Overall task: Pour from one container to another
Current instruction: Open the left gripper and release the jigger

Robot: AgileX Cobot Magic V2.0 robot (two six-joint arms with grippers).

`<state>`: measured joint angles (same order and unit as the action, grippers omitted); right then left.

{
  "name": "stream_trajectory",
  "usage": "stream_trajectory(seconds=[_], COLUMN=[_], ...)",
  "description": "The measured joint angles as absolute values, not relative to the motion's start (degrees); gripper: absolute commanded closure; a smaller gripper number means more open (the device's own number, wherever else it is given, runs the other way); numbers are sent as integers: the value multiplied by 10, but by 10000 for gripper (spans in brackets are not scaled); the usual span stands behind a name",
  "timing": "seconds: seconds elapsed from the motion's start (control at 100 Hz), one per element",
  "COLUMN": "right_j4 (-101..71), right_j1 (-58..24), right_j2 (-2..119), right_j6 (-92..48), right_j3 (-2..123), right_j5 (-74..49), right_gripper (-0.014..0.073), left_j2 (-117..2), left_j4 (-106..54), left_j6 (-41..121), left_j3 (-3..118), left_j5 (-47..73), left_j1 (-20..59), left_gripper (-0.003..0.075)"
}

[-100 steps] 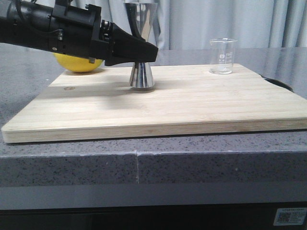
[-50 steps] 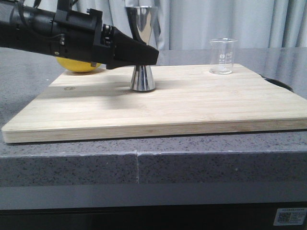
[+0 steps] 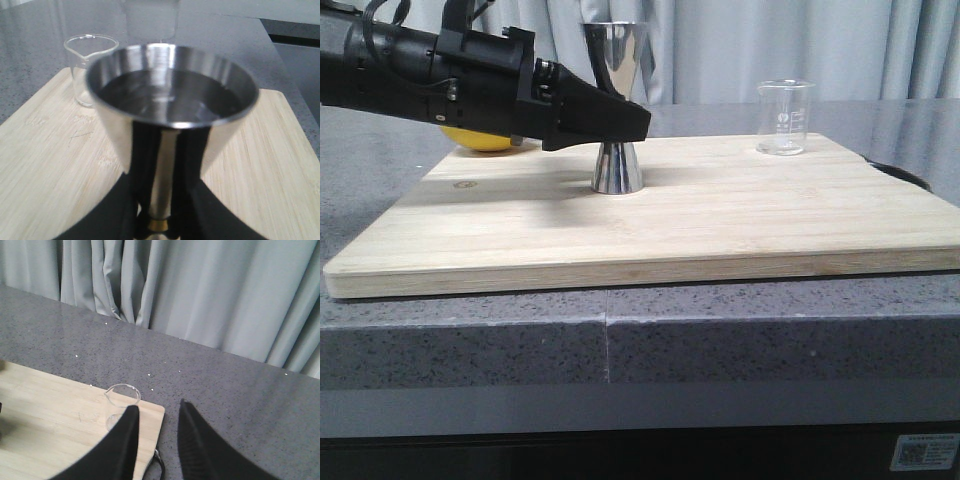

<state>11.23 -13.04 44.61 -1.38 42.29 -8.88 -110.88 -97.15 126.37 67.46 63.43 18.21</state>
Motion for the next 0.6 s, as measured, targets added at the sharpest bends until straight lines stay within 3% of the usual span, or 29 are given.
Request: stream_trajectory(seconds=[0.48,0.6], right_j4=[112,112], right_j1=[-130,-130], right_j2=[446,446], right_j6=[-14,-14], right_j3=[423,423], right_j5=[-89,-89], right_gripper=[427,428], left_j2=[-1109,-1109], left_j4=[-969,-969], left_j6=[1264,1264], left_j3=[676,676], left_j5=[634,634], left_j1=[182,182], left_gripper=[734,664])
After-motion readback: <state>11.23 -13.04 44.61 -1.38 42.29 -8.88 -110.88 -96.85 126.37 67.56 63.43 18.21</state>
